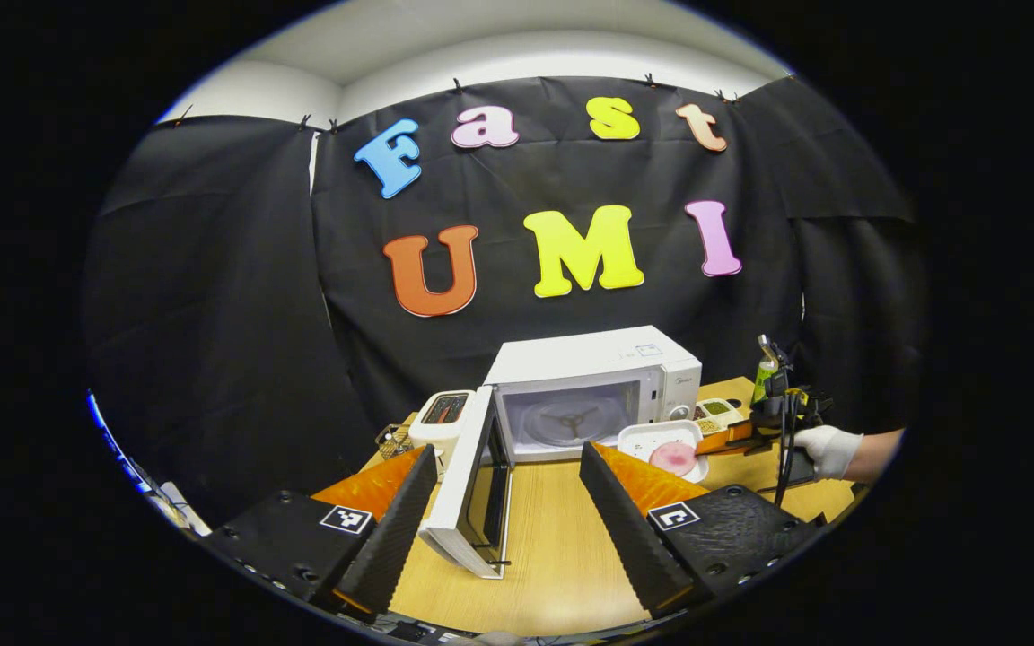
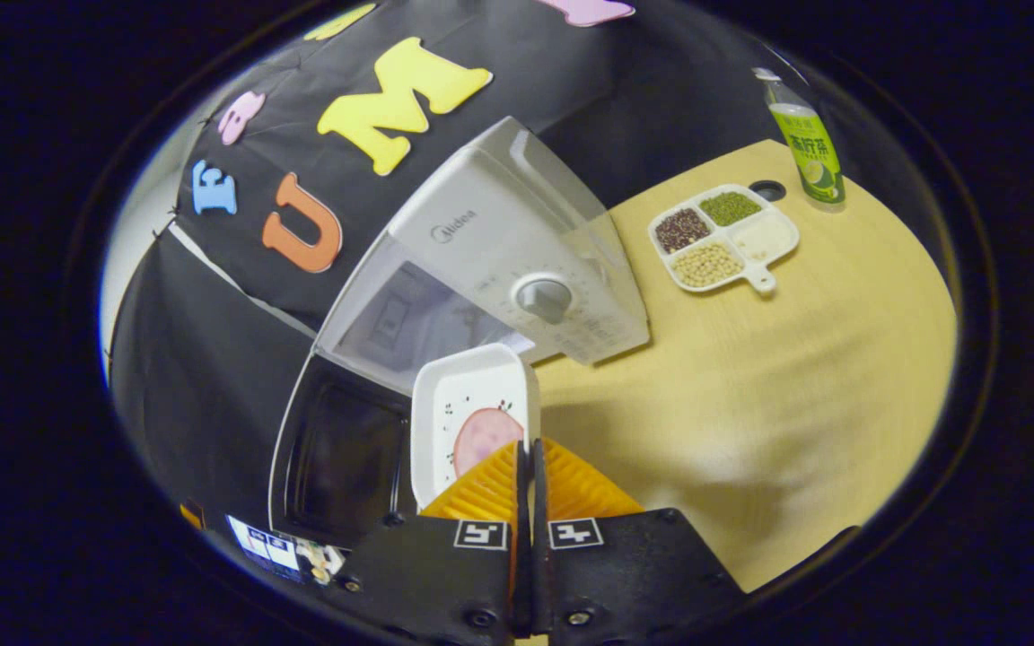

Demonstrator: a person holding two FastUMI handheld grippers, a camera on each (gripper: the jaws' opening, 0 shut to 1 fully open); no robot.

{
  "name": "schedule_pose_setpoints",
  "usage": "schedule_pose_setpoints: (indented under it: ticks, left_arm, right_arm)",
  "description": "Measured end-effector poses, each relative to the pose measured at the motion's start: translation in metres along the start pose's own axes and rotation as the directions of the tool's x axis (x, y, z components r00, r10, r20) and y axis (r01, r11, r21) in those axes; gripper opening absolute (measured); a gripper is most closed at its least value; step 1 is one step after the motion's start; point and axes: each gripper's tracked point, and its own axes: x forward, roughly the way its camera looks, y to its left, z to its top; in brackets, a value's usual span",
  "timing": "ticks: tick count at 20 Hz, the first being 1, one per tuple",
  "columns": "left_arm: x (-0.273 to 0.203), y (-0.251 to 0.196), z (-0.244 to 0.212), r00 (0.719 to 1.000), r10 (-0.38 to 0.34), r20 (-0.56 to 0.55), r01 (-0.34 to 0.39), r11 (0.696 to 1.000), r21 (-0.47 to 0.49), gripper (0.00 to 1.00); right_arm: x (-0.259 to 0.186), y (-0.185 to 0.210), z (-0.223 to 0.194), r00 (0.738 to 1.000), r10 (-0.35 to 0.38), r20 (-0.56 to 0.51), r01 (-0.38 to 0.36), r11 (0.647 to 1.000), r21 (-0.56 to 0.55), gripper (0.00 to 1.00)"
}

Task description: Open the microwave oven with the left hand, put the food in, and close the microwave oven.

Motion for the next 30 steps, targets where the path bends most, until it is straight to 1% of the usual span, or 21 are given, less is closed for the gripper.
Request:
schedule_pose_setpoints:
  ticks: [1, 2, 3, 5, 6, 8, 9, 11, 13, 14, 15, 16, 17, 19, 20, 22, 25, 26, 27, 28, 30]
  left_arm:
    - [0.001, 0.007, -0.002, 1.0, -0.011, -0.001, 0.011, 1.0, 0.001, 0.96]
    - [0.001, 0.013, -0.006, 1.0, -0.024, -0.004, 0.024, 1.0, 0.001, 0.96]
    - [0.002, 0.019, -0.009, 0.999, -0.032, -0.004, 0.032, 0.999, 0.004, 0.96]
    - [0.003, 0.032, -0.02, 0.999, -0.044, -0.013, 0.044, 0.999, 0.008, 0.96]
    - [0.004, 0.039, -0.026, 0.999, -0.042, -0.025, 0.042, 0.999, 0.012, 0.96]
    - [0.005, 0.058, -0.034, 0.999, -0.011, -0.032, 0.012, 0.999, 0.031, 0.96]
    - [0.006, 0.064, -0.036, 0.999, -0.008, -0.034, 0.01, 0.999, 0.042, 0.96]
    - [0.012, 0.072, -0.044, 0.999, -0.007, -0.043, 0.009, 0.999, 0.045, 0.96]
    - [0.016, 0.082, -0.051, 0.999, -0.005, -0.045, 0.006, 1.0, 0.026, 0.96]
    - [0.018, 0.087, -0.053, 0.999, 0.003, -0.045, -0.002, 1.0, 0.026, 0.96]
    - [0.021, 0.093, -0.055, 0.999, 0.015, -0.032, -0.014, 0.999, 0.031, 0.96]
    - [0.024, 0.096, -0.059, 0.999, 0.021, -0.038, -0.02, 0.999, 0.036, 0.96]
    - [0.027, 0.099, -0.066, 0.998, 0.027, -0.049, -0.025, 0.999, 0.041, 0.96]
    - [0.032, 0.105, -0.074, 0.997, 0.035, -0.065, -0.031, 0.998, 0.053, 0.96]
    - [0.033, 0.108, -0.075, 0.997, 0.042, -0.069, -0.038, 0.998, 0.057, 0.96]
    - [0.037, 0.113, -0.073, 0.997, 0.053, -0.059, -0.05, 0.997, 0.056, 0.96]
    - [0.042, 0.117, -0.074, 0.996, 0.068, -0.05, -0.064, 0.996, 0.063, 0.96]
    - [0.044, 0.118, -0.076, 0.996, 0.072, -0.057, -0.068, 0.996, 0.063, 0.96]
    - [0.046, 0.119, -0.077, 0.995, 0.074, -0.064, -0.07, 0.996, 0.061, 0.96]
    - [0.048, 0.12, -0.078, 0.995, 0.077, -0.07, -0.073, 0.995, 0.061, 0.96]
    - [0.05, 0.121, -0.08, 0.993, 0.087, -0.075, -0.082, 0.995, 0.062, 0.96]
  right_arm:
    - [0.007, 0.012, -0.001, 0.999, 0.007, 0.038, -0.008, 1.0, 0.021, 0.04]
    - [0.013, 0.023, -0.003, 0.997, 0.013, 0.073, -0.016, 0.999, 0.04, 0.0]
    - [0.02, 0.033, -0.005, 0.994, 0.015, 0.107, -0.022, 0.998, 0.062, 0.04]
    - [0.032, 0.05, -0.011, 0.985, -0.003, 0.173, -0.016, 0.994, 0.109, 0.04]
    - [0.036, 0.06, -0.014, 0.978, -0.016, 0.208, -0.015, 0.989, 0.147, 0.04]
    - [0.045, 0.077, -0.017, 0.961, -0.037, 0.274, -0.026, 0.974, 0.224, 0.04]
    - [0.05, 0.085, -0.02, 0.954, -0.036, 0.296, -0.039, 0.97, 0.241, 0.03]
    - [0.06, 0.09, -0.025, 0.937, -0.083, 0.34, -0.025, 0.953, 0.301, 0.04]
    - [0.073, 0.086, -0.036, 0.924, -0.157, 0.349, 0.008, 0.921, 0.391, 0.04]
    - [0.08, 0.084, -0.037, 0.914, -0.182, 0.363, 0.012, 0.906, 0.423, 0.04]
    - [0.084, 0.085, -0.037, 0.903, -0.188, 0.386, -0.002, 0.897, 0.442, 0.04]
    - [0.093, 0.091, -0.039, 0.898, -0.185, 0.398, -0.014, 0.895, 0.447, 0.0]
    - [0.102, 0.094, -0.041, 0.899, -0.179, 0.4, -0.02, 0.895, 0.445, 0.04]
    - [0.119, 0.094, -0.044, 0.902, -0.19, 0.387, -0.002, 0.896, 0.444, 0.04]
    - [0.126, 0.091, -0.041, 0.899, -0.204, 0.388, 0.006, 0.891, 0.454, 0.04]
    - [0.142, 0.086, -0.031, 0.891, -0.218, 0.397, -0.002, 0.874, 0.486, 0.04]
    - [0.161, 0.084, -0.012, 0.88, -0.226, 0.418, -0.019, 0.862, 0.506, 0.04]
    - [0.166, 0.087, -0.005, 0.874, -0.226, 0.431, -0.024, 0.865, 0.501, 0.04]
    - [0.172, 0.086, 0.002, 0.868, -0.227, 0.442, -0.025, 0.869, 0.495, 0.0]
    - [0.178, 0.085, 0.009, 0.863, -0.228, 0.451, -0.029, 0.868, 0.495, 0.04]
    - [0.194, 0.079, 0.02, 0.858, -0.228, 0.46, -0.033, 0.869, 0.493, 0.04]
